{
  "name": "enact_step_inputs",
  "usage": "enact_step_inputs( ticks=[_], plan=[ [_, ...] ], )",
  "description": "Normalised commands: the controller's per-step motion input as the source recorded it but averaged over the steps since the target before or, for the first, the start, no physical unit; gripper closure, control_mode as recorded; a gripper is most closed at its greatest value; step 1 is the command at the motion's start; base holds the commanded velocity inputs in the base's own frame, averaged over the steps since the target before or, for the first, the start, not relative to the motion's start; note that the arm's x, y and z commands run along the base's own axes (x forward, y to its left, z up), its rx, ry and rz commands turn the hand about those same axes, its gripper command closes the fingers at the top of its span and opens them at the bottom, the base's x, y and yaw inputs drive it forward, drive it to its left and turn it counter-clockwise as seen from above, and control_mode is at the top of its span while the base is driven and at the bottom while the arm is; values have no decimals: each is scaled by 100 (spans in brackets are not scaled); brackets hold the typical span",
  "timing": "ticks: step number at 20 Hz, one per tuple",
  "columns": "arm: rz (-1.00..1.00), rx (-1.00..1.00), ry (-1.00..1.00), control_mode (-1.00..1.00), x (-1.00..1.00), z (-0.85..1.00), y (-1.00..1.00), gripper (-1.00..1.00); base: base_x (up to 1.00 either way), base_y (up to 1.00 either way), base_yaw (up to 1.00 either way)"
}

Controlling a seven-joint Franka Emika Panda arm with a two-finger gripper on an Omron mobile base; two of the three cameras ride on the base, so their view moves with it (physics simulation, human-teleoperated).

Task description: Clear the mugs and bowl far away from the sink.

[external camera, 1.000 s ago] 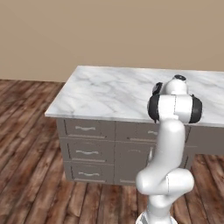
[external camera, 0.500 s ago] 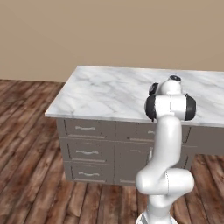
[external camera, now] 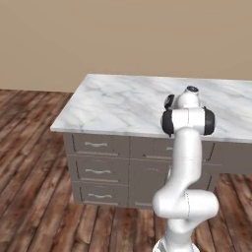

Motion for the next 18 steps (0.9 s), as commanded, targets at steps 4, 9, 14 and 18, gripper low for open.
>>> enact_step_inputs(
  ticks=[4,9,14,18],
  plan=[
    [0,0,0,-100,49,-19,0,-100,0,0,0],
    [1,0,0,-100,3,0,0,-100,0,0,0],
    [0,1,0,-100,0,53,0,-100,0,0,0],
    [0,0,0,-100,-19,100,0,-100,0,0,0]
  ],
)
